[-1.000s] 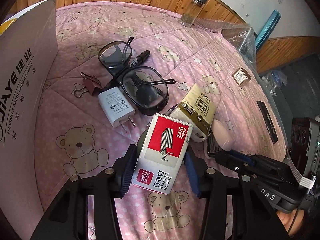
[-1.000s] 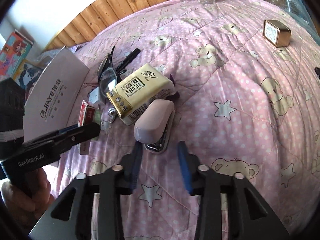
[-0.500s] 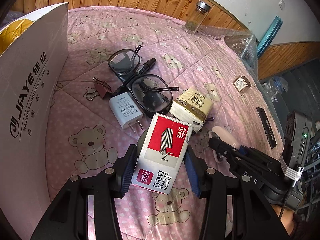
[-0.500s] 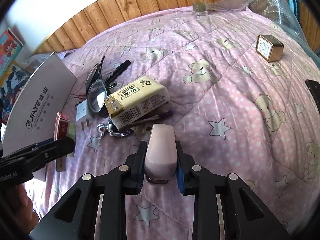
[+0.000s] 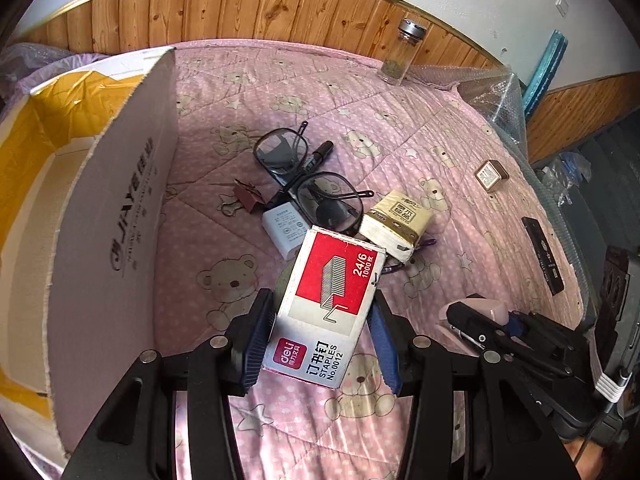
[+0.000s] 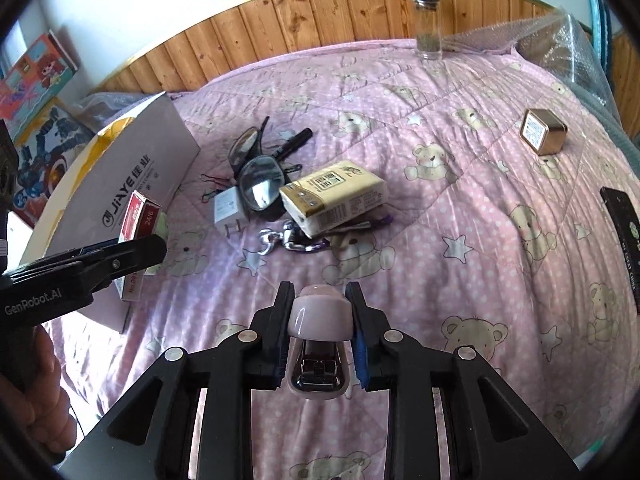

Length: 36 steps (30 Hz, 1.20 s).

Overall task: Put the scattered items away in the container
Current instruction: 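Carry the stapler and tape roll with both tools over the yellow-lined box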

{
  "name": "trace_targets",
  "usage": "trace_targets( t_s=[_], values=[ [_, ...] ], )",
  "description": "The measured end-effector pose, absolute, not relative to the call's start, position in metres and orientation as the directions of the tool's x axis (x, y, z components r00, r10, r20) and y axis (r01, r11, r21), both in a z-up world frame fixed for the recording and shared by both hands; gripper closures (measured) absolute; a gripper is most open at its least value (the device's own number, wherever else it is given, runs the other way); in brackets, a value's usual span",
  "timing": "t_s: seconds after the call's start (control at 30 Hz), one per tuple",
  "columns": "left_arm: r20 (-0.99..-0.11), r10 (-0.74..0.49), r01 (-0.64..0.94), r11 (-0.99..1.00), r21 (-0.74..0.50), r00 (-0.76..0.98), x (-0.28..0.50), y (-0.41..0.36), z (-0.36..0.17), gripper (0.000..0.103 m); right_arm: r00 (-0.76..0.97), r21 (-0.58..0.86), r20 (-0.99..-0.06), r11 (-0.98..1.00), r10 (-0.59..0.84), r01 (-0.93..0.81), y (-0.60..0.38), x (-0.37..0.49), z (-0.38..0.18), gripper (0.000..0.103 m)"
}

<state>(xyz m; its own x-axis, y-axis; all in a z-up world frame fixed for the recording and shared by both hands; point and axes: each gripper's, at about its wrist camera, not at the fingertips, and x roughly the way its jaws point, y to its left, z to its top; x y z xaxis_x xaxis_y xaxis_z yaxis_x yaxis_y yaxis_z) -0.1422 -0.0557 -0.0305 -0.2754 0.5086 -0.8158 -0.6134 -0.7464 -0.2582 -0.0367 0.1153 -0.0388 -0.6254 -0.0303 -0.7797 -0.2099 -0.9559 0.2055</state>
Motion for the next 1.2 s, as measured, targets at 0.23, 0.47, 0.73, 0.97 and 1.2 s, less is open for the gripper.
trace_targets(
  t_s=[0.23, 0.47, 0.73, 0.97, 1.2],
  values=[
    [-0.788, 0.514, -0.579, -0.774, -0.255, -0.339, -0.139, -0.090, -0.005, 0.054, -0.653, 0.168, -0.756, -0.978, -0.045, -0.127, 0.079, -0.038, -0.013, 0.076],
    [-0.755, 0.529, -0.552, -0.789, -0.270, -0.388, -0.138, -0.122, 0.017, 0.054, -0.691, 0.133, -0.720, -0.989, -0.057, -0.058, 0.044, -0.038, 0.018, 0.076],
    [-0.711, 0.543, -0.510, -0.808, -0.296, -0.447, -0.144, -0.161, 0.042, 0.054, -0.714, 0.085, -0.694, -0.995, -0.094, 0.048, 0.002, -0.041, 0.040, 0.076],
    [-0.679, 0.537, -0.460, -0.829, -0.317, -0.501, -0.153, -0.197, 0.059, 0.054, -0.726, 0.063, -0.677, -0.992, -0.122, 0.108, -0.022, -0.043, 0.054, 0.076],
    [-0.665, 0.515, -0.427, -0.849, -0.311, -0.541, -0.159, -0.219, 0.067, 0.054, -0.738, 0.035, -0.657, -0.984, -0.154, 0.174, -0.046, -0.048, 0.073, 0.076]
  ],
)
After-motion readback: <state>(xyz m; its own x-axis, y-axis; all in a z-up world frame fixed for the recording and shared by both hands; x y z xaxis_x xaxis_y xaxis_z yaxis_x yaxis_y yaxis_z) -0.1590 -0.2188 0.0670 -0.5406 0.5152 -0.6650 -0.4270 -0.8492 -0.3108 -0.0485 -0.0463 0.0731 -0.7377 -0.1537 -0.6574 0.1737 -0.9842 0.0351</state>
